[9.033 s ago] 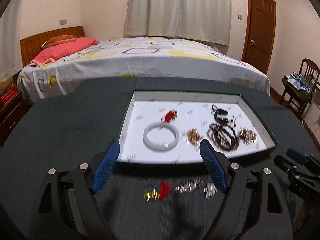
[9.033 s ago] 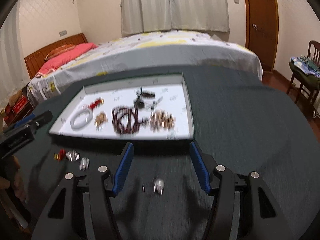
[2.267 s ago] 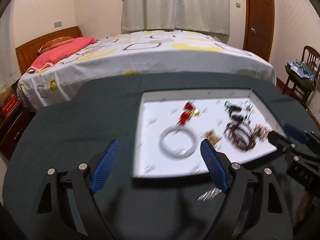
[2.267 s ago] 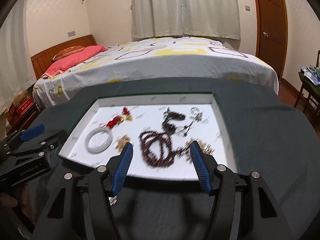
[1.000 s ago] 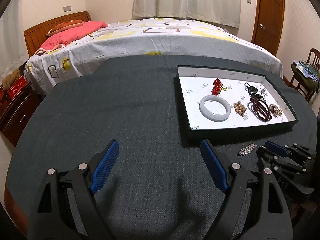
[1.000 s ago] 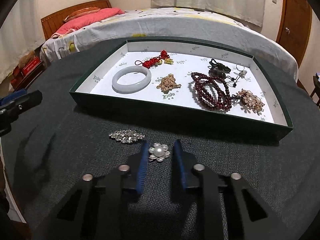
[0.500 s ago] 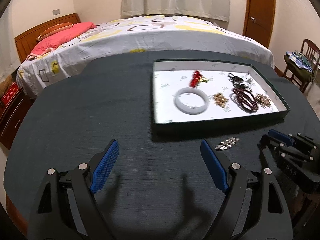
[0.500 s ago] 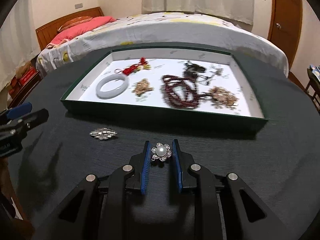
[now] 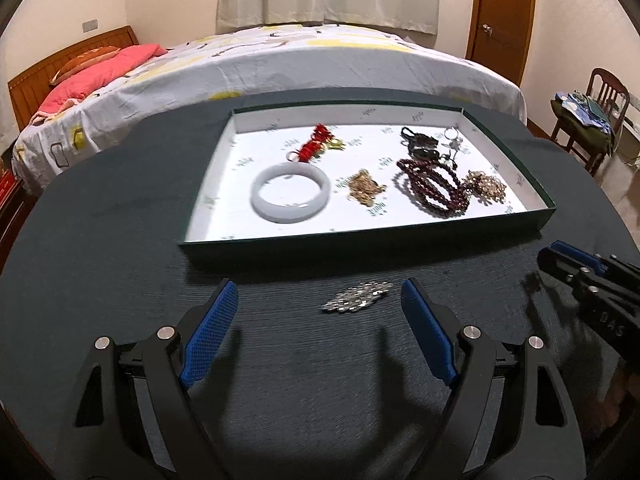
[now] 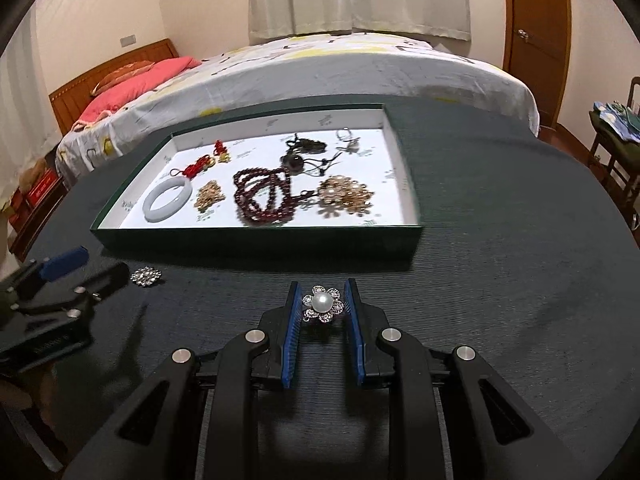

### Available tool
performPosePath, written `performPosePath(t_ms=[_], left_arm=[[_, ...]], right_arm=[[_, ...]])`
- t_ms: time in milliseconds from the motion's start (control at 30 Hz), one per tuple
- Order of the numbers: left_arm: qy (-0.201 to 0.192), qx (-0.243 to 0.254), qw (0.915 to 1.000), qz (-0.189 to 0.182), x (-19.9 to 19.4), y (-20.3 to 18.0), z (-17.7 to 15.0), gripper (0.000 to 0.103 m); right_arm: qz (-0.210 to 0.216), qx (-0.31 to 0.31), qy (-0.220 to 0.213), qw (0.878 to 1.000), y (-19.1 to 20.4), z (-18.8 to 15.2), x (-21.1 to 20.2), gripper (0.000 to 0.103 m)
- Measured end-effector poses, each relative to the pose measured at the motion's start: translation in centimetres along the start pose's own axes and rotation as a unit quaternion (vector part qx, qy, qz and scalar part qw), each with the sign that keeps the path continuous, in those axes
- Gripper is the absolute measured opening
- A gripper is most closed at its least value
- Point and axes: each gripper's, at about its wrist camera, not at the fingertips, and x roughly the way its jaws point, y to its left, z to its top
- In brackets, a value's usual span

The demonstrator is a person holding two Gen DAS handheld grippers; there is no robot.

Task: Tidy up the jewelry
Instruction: 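Grasp the pearl flower brooch with the right tool while the left tool grasps the rhinestone brooch, then carry both brooches into the box and open both tools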

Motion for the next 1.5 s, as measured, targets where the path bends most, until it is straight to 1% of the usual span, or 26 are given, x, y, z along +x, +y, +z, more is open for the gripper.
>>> performPosePath(t_ms=[133,300,367,433,533,567,633,700,733,867,900,1300,1500], left_arm=[[0.006,0.003,1.0,0.0,1.2,-1.0,0.0,0.082],[0.016,0.0,0.9999,-0.007,2.3,-1.1,0.2,0.081],[0.022,-0.002,0.9997,-0.011,2.7,-1.1,0.2,0.077],[0.027,-0.001,0.9995,-0.017,3.0,-1.0,0.2,0.066],[0.033,0.008,0.9992,-0.022,3.1,-1.2,0.1,0.055],[0.033,0.013,0.9992,-0.021,3.1,-1.3,0.0,0.054],[0.031,0.017,0.9991,-0.024,3.0,-1.5,0.0,0.044],[0.03,0.022,0.999,-0.024,2.9,-1.6,0.0,0.042],[0.03,0.023,0.9989,-0.026,2.9,-1.6,-0.1,0.039],[0.028,0.025,0.9989,-0.029,2.8,-1.7,-0.1,0.039],[0.027,0.025,0.9989,-0.03,2.7,-1.7,-0.1,0.034],[0.015,0.019,0.9993,-0.03,1.9,-1.3,0.0,0.034],[0.001,0.015,0.9995,-0.03,0.8,-1.1,0.7,0.034]], right_arm=[[0.006,0.01,0.0,1.0,-0.8,0.0,0.1,0.022],[0.015,0.015,0.0,1.0,-0.9,-0.1,0.3,0.022],[0.017,0.016,0.001,1.0,-0.9,-0.2,0.3,0.022],[0.018,0.017,0.001,1.0,-1.0,-0.2,0.4,0.022],[0.018,0.018,0.002,1.0,-0.9,-0.3,0.5,0.022],[0.018,0.018,0.002,1.0,-0.9,-0.3,0.5,0.022],[0.019,0.017,0.003,1.0,-0.9,-0.3,0.5,0.022],[0.019,0.016,0.003,1.0,-0.9,-0.4,0.6,0.022],[0.019,0.015,0.004,1.0,-0.8,-0.4,0.6,0.022],[0.019,0.014,0.003,1.0,-0.7,-0.5,0.7,0.022],[0.019,0.014,0.003,1.0,-0.7,-0.5,0.7,0.022],[0.02,0.01,0.003,1.0,-0.3,-0.5,0.6,0.022],[0.021,0.009,-0.001,1.0,-0.2,-0.3,0.4,0.022]])
